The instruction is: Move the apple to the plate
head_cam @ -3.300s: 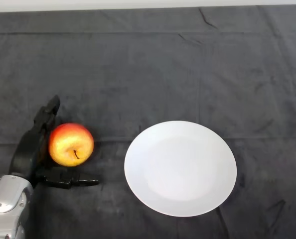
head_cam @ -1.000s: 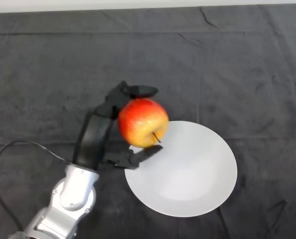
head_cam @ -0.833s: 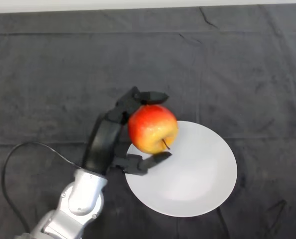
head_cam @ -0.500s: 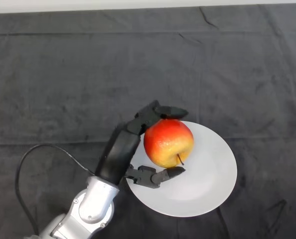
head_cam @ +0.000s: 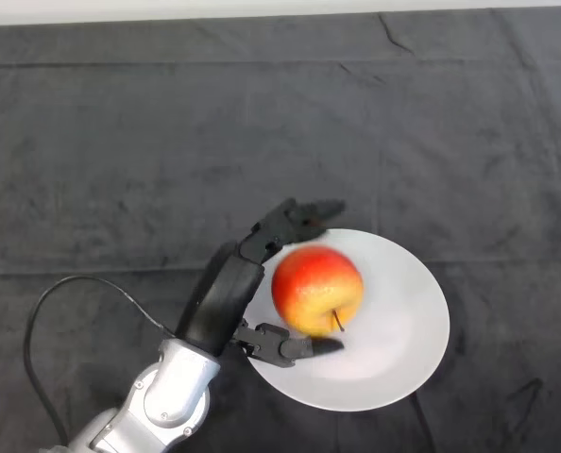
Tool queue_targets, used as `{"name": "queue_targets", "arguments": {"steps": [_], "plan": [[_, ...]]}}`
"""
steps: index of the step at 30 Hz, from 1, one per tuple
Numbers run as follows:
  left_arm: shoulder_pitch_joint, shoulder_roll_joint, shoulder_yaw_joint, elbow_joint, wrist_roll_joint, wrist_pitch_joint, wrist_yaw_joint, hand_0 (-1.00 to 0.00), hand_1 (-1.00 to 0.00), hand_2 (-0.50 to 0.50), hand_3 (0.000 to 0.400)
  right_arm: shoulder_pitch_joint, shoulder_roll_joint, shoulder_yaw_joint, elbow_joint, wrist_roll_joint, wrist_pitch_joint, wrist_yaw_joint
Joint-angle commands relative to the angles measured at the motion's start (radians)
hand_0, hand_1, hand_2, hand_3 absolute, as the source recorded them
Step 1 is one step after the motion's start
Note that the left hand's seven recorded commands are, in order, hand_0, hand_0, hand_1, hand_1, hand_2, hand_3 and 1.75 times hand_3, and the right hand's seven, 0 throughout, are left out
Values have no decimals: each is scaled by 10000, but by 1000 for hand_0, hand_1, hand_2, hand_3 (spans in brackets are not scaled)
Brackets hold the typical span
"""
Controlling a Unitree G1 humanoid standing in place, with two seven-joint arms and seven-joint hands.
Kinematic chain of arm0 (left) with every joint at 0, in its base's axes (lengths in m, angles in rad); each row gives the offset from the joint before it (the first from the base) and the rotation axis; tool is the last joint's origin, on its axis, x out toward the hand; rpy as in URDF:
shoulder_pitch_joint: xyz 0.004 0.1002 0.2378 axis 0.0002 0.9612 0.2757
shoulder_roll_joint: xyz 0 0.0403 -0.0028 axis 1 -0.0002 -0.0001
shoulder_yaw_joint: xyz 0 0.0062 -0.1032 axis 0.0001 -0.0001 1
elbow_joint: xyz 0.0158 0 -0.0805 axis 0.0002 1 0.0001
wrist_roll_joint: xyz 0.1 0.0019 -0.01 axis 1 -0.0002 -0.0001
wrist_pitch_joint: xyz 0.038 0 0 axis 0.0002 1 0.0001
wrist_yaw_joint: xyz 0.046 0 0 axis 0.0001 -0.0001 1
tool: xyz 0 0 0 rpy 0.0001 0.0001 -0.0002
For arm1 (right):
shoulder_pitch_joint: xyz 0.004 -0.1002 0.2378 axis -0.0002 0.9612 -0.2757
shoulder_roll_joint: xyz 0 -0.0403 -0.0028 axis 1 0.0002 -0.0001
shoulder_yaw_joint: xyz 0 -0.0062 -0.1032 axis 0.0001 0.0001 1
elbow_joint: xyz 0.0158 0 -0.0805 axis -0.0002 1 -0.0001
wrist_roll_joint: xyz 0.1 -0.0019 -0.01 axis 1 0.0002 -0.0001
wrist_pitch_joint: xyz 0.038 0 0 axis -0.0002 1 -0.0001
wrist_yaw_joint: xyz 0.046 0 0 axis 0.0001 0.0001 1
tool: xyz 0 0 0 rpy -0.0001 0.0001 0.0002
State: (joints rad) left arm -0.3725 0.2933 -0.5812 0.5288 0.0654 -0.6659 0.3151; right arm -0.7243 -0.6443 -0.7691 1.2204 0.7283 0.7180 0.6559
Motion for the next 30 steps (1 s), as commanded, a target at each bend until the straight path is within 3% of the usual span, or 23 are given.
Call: {"name": "queue_targets", "arguments": {"steps": [1,19,30], "plan": [[-408,289,-131,259,234,-214,102,0,0,0,0,-28,-141,-150,-213,224,-40,-64],[-394,386,-17,220,152,-92,121,0,0,0,0,-33,-147,-146,-198,223,-41,-56],[-299,774,470,96,-149,-291,-134,0,0,0,0,-34,-147,-144,-196,222,-43,-54]]}}
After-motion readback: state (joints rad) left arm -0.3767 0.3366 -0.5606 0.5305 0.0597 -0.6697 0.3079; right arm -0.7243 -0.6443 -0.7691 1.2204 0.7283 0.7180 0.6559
